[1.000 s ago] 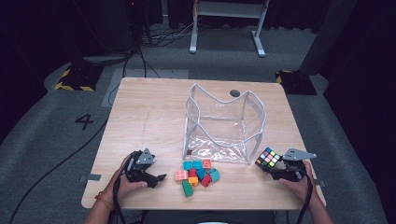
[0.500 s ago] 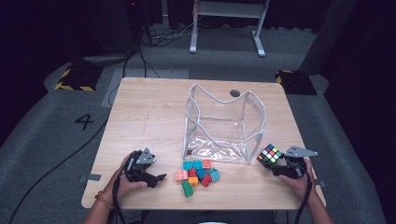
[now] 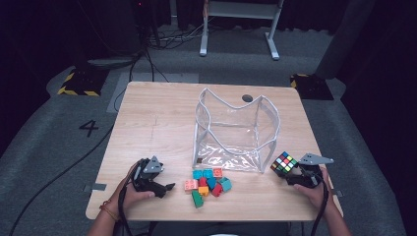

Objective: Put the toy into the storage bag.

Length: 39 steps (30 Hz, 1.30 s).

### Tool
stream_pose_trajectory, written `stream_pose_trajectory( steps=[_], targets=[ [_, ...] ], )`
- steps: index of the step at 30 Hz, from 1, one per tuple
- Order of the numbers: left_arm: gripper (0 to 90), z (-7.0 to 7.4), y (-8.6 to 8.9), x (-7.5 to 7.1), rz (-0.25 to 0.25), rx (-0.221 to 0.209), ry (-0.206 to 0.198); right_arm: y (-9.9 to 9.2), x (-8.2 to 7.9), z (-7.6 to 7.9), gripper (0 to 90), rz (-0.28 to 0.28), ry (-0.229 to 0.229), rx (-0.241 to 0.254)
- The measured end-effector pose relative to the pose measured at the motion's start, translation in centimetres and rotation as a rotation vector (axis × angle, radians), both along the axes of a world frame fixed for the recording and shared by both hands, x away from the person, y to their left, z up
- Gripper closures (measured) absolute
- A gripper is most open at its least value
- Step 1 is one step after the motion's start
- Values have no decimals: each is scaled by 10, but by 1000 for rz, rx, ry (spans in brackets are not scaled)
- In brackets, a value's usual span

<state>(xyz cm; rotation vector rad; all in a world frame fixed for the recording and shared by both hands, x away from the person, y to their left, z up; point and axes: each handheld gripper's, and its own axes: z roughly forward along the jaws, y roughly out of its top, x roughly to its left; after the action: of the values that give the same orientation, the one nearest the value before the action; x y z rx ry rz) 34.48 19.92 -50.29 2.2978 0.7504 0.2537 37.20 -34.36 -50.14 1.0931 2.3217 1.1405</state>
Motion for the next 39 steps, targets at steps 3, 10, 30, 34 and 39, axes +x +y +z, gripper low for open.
stream_pose_trajectory(
  steps=[3, 10, 30, 34, 39],
  targets=[
    [114, 0, 0, 0, 0, 0, 0, 1, 1, -1, 334, -1, 18, -10],
    [113, 0, 0, 0, -1, 1, -1, 1, 1, -1, 339, 1, 3, -39],
    [114, 0, 0, 0, -1, 1, -1, -3, 15, 39, 340, -8, -88, 12],
    [113, 0, 0, 0, -1, 1, -1, -3, 21, 55, 340, -4, -121, 12],
    [113, 0, 0, 0, -1, -1, 1, -5, 32, 81, 340, 3, -157, 35]
  ],
)
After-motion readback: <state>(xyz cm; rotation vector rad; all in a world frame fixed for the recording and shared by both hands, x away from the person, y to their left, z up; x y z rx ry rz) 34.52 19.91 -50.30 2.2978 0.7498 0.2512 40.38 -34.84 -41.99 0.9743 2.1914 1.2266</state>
